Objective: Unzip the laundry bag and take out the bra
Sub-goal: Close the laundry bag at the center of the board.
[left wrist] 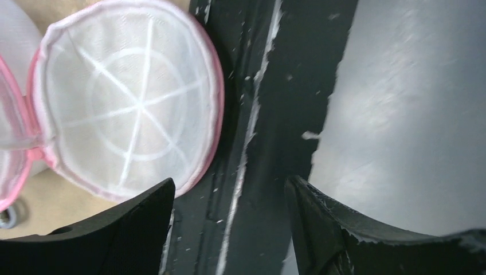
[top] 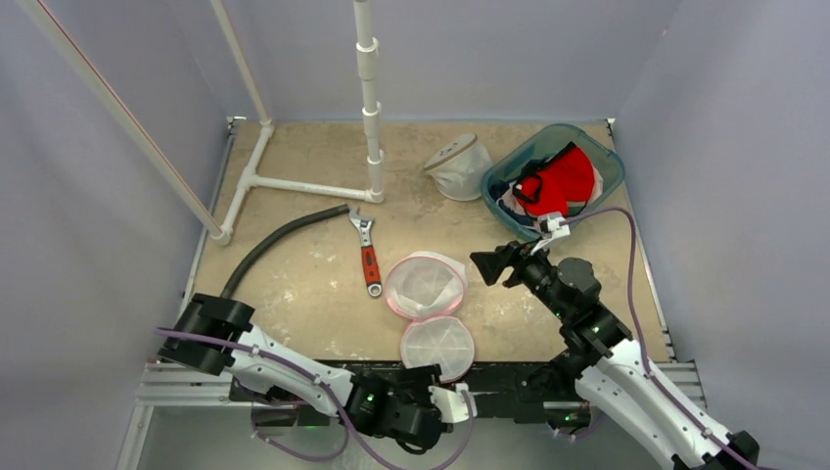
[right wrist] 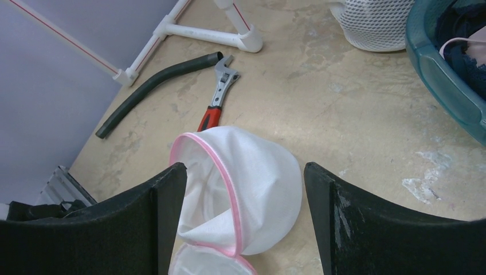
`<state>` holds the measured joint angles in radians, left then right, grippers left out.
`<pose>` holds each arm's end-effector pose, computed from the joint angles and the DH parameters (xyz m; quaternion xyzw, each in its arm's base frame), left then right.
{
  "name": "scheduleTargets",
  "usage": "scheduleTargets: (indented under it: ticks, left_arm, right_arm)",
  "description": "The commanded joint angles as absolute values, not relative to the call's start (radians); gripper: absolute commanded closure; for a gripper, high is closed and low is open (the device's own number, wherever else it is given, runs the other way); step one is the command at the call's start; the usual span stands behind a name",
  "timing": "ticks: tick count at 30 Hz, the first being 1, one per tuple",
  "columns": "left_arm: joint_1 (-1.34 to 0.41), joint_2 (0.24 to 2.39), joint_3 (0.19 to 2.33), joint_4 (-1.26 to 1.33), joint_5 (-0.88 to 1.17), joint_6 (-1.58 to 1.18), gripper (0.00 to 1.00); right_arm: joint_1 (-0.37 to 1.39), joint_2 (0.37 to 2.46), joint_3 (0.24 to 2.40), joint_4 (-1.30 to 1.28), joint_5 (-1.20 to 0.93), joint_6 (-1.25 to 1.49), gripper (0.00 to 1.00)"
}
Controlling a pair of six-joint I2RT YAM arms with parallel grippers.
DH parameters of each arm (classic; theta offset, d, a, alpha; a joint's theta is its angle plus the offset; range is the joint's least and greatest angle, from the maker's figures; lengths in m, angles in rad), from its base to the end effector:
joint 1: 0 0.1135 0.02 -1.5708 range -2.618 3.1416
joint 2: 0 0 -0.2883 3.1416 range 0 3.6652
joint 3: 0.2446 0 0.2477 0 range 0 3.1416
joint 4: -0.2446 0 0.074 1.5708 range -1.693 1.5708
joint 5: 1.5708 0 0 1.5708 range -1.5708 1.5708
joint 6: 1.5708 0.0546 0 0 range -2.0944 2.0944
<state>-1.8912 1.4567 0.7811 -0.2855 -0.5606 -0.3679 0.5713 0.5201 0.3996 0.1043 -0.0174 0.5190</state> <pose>-0.0610 -0.2759 0.1979 0.5725 0.7207 -0.1481 0.3618 0.1208 0.0788 0.2854 -0.0247 0.7124 0.3690 0.5965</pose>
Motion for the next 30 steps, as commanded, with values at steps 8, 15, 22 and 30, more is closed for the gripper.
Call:
scheduleTargets:
  ticks: [8, 15, 22, 30]
  left_arm:
    - [-1.784, 1.543, 0.798, -0.215, -0.553, -0.147, 0.38]
    - [-1.731, 1.637, 0.802, -0.154, -0.502, -0.115, 0.45]
    - [-1.720, 1.624, 0.805, -0.153, -0.512, -0.118, 0.71]
    - [-1.719, 1.439, 0.779, -0.172, -0.541, -0.147, 1.00]
  right_arm:
    - [0.575, 0.446, 0.399, 0.062, -0.013, 0.526, 0.22]
    - [0.576, 0.431, 0.399, 0.059, -0.019, 0.528, 0.22]
    - [0.575, 0.417, 0.403, 0.051, -0.019, 0.530, 0.22]
    - [0.575, 0.396, 0.428, 0.034, -0.014, 0.542, 0.22]
